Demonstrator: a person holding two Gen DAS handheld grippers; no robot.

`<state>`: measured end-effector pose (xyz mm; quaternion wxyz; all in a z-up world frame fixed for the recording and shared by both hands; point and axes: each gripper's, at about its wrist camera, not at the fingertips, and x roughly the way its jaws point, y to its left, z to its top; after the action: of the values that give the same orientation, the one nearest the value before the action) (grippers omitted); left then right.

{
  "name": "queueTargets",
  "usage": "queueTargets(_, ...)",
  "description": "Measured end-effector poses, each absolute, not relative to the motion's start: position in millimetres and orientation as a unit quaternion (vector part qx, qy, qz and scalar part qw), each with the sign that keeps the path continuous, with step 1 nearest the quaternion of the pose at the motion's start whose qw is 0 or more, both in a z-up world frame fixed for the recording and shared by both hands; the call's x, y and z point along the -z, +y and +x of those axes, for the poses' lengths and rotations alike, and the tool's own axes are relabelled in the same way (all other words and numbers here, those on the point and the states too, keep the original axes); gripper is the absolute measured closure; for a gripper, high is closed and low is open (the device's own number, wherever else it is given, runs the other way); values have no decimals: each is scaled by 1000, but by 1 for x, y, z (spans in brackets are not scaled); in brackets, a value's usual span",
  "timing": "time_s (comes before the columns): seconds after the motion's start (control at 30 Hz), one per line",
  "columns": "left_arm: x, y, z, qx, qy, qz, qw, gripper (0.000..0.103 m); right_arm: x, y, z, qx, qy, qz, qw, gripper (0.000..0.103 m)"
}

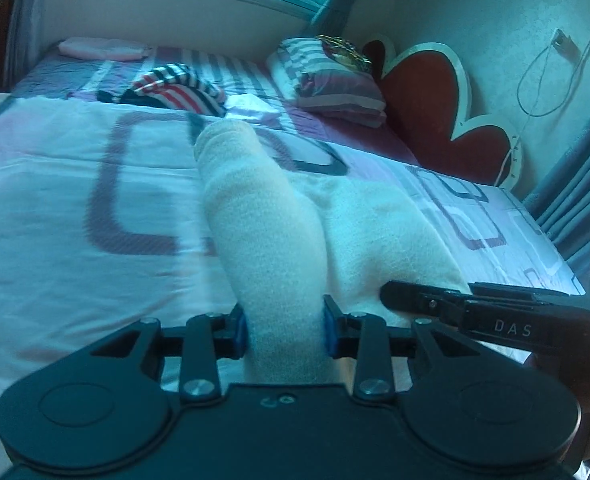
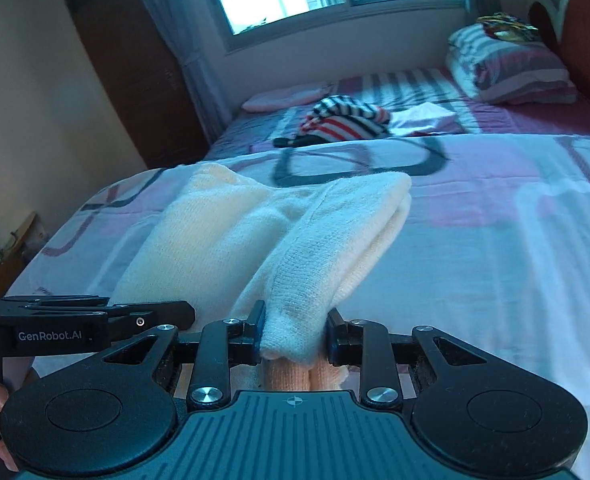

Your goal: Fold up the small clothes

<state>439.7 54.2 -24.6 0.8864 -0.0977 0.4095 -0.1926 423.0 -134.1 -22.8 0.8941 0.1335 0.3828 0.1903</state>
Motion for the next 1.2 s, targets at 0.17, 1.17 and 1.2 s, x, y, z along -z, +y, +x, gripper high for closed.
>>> queueTargets(0.17,25,116,422,167,417,-96,888,70,31,-67,421,-224,394,139,881,75)
queueTargets(1.17,46,218,414,77,393,-140,906,43,35,-18,412,-230,384,91,890,71)
queueTargets(1.2,51,217,419,72,402,-140,902,43,40,-11,418,-229,399,76,885,81)
